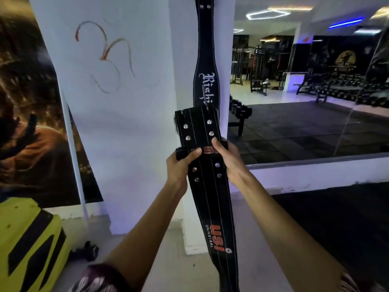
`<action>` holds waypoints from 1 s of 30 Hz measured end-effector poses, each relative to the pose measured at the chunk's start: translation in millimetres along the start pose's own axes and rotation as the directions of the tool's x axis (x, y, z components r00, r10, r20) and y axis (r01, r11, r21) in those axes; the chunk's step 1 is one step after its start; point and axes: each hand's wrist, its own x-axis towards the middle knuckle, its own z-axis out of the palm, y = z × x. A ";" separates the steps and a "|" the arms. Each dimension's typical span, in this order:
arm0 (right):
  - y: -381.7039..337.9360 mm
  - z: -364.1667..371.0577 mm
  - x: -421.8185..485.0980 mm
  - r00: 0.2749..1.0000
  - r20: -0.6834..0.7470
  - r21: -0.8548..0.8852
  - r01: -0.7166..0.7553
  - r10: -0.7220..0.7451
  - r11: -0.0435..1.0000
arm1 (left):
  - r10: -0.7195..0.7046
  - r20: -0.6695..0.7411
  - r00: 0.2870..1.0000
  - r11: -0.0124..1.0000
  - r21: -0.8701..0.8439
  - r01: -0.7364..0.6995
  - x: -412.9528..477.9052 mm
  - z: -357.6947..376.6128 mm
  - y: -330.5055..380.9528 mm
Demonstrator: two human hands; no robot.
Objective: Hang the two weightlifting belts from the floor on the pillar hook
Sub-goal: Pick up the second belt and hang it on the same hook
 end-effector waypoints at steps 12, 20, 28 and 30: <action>42.4 -50.8 -34.0 0.997 -0.049 -0.107 -0.064 0.059 0.992 | 0.025 0.070 0.997 0.993 -0.118 -0.017 5.0 22.8 16.4; 94.2 -67.5 -67.7 0.970 0.023 -0.239 -0.231 0.244 0.943 | 0.051 0.107 0.993 0.992 -0.121 -0.038 7.7 27.4 9.4; -0.5 -21.2 -10.0 0.973 -0.228 -0.007 0.038 -0.038 0.999 | 0.117 0.244 0.963 0.991 0.036 -0.130 23.9 24.6 3.9; 0.9 -19.4 -7.3 0.967 -0.253 0.069 0.046 -0.028 0.997 | 0.048 0.326 0.944 0.979 0.172 -0.109 19.0 7.0 -23.4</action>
